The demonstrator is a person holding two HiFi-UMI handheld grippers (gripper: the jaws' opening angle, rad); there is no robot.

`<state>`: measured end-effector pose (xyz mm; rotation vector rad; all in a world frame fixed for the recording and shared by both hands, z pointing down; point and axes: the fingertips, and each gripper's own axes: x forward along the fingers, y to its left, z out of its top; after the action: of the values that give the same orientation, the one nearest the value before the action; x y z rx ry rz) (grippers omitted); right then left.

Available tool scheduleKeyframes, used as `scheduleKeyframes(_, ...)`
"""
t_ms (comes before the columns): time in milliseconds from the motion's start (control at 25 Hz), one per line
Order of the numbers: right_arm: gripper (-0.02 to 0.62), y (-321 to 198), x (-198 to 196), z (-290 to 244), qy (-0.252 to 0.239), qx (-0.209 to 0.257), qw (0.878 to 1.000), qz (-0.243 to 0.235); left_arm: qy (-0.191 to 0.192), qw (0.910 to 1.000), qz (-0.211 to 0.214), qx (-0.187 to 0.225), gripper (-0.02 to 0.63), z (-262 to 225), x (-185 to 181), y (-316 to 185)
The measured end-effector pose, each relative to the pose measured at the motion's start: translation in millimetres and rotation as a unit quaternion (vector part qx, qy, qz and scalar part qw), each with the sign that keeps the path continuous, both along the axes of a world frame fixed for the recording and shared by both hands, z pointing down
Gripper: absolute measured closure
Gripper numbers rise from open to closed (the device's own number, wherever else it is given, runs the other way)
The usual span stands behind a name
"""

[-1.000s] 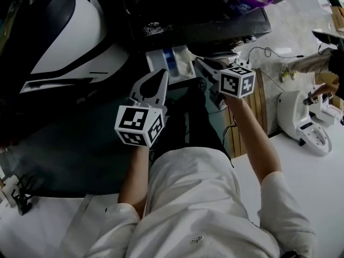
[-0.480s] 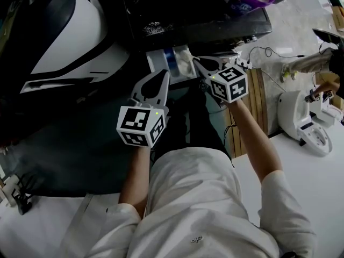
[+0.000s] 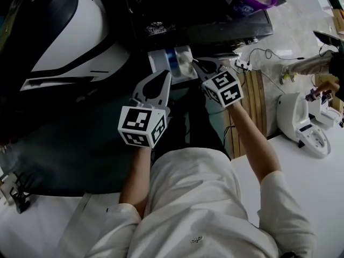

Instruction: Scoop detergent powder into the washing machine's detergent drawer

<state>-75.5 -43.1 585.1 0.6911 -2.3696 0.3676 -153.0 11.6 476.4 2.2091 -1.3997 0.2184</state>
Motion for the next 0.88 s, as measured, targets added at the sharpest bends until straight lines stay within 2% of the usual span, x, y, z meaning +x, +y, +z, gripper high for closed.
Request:
scheduleKeyframes(240,0.586,5.6,-4.3,-0.2,0.045,0.027,0.998,-0.023,0.003,1.0,0.001,-0.001,0.588,0.5,0.2,0.5)
scheduleKeyframes(880,0.586,5.4,-11.9,-2.8,0.102,0.085,0.989,-0.059,0.009,1.0,-0.004,0.002,0.588,-1.7,-6.5,1.4)
